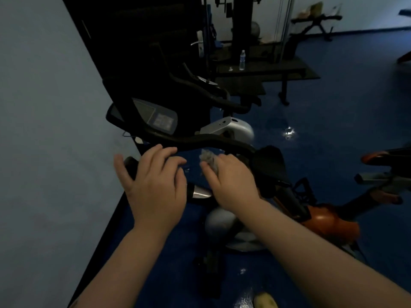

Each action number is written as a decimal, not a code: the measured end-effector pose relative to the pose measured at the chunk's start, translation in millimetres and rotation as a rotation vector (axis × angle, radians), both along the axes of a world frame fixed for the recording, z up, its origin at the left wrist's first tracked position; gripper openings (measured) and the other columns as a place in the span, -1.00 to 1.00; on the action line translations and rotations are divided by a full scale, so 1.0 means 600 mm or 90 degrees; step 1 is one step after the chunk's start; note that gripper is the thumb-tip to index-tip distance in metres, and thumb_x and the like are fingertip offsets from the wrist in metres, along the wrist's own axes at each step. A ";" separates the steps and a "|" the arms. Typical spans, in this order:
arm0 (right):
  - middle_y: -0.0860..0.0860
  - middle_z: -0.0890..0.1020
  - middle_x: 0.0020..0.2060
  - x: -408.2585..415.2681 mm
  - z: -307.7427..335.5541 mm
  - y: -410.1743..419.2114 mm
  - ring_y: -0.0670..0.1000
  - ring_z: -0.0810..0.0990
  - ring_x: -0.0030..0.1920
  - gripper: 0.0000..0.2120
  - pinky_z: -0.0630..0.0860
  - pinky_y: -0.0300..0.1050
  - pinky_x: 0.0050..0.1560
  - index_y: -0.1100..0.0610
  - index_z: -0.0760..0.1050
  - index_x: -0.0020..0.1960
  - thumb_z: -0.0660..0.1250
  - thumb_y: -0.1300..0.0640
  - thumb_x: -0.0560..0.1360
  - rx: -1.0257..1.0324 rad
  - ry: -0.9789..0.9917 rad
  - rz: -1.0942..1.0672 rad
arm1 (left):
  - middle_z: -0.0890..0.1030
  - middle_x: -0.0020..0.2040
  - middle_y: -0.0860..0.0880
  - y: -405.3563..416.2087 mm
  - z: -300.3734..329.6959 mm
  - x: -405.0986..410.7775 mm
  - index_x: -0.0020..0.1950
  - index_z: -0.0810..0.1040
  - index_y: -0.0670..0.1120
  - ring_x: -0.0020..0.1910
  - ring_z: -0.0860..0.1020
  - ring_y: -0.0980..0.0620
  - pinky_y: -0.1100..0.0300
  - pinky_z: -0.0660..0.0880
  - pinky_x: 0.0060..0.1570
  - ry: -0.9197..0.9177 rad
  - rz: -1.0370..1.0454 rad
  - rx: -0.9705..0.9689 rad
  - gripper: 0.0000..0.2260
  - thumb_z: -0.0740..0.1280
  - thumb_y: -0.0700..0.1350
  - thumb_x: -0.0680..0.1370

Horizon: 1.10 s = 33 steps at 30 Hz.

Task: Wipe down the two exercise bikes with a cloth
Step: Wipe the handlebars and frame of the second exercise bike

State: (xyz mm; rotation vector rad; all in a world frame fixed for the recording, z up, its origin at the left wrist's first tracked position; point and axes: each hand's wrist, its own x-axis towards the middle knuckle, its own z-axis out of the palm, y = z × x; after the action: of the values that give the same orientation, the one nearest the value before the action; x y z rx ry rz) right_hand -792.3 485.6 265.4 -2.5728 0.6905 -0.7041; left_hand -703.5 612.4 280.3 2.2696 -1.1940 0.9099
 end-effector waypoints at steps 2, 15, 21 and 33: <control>0.02 0.59 -0.19 -0.002 -0.002 0.001 0.04 0.51 -0.15 -0.62 0.40 -0.01 -0.15 0.06 0.45 0.09 0.01 -0.16 0.60 0.012 -0.031 0.014 | 0.67 -0.01 0.06 0.003 -0.014 0.004 -0.02 0.62 -0.01 0.16 0.56 0.01 -0.05 -0.24 0.47 -0.042 0.005 0.039 -0.80 0.19 -0.08 0.58; -0.01 0.57 -0.20 -0.029 -0.028 0.063 0.01 0.47 -0.17 -0.72 0.41 -0.04 -0.11 0.09 0.51 -0.11 0.08 0.02 0.60 -0.019 -0.126 -0.023 | 0.47 -0.41 0.02 0.002 -0.024 0.006 -0.27 0.45 -0.07 -0.28 0.46 -0.04 0.00 -0.02 0.44 -0.106 0.064 0.023 -0.71 0.09 -0.09 0.61; -0.01 0.49 0.21 -0.084 -0.066 0.024 -0.04 0.40 0.26 -0.72 0.30 -0.13 0.32 0.09 0.47 0.18 0.13 0.00 0.57 -0.010 -0.122 0.100 | 0.48 -0.39 0.04 -0.003 -0.022 0.003 -0.27 0.46 -0.06 -0.26 0.45 -0.02 -0.02 -0.02 0.44 -0.091 0.064 0.034 -0.69 0.08 -0.09 0.62; -0.04 -0.01 0.53 -0.056 -0.028 0.060 -0.06 -0.01 0.50 -0.42 -0.04 -0.26 0.41 0.06 -0.10 0.53 0.06 -0.06 0.61 0.370 -0.081 -0.101 | 0.45 -0.42 0.05 -0.009 -0.028 -0.005 -0.27 0.45 -0.05 -0.26 0.44 -0.02 0.00 -0.09 0.46 -0.081 0.096 -0.003 -0.73 0.13 -0.10 0.60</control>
State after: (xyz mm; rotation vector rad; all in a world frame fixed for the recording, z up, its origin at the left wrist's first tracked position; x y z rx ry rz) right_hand -825.7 521.6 248.5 -1.9450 0.9079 -0.5975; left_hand -706.3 607.2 263.6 2.3529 -1.0822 1.1277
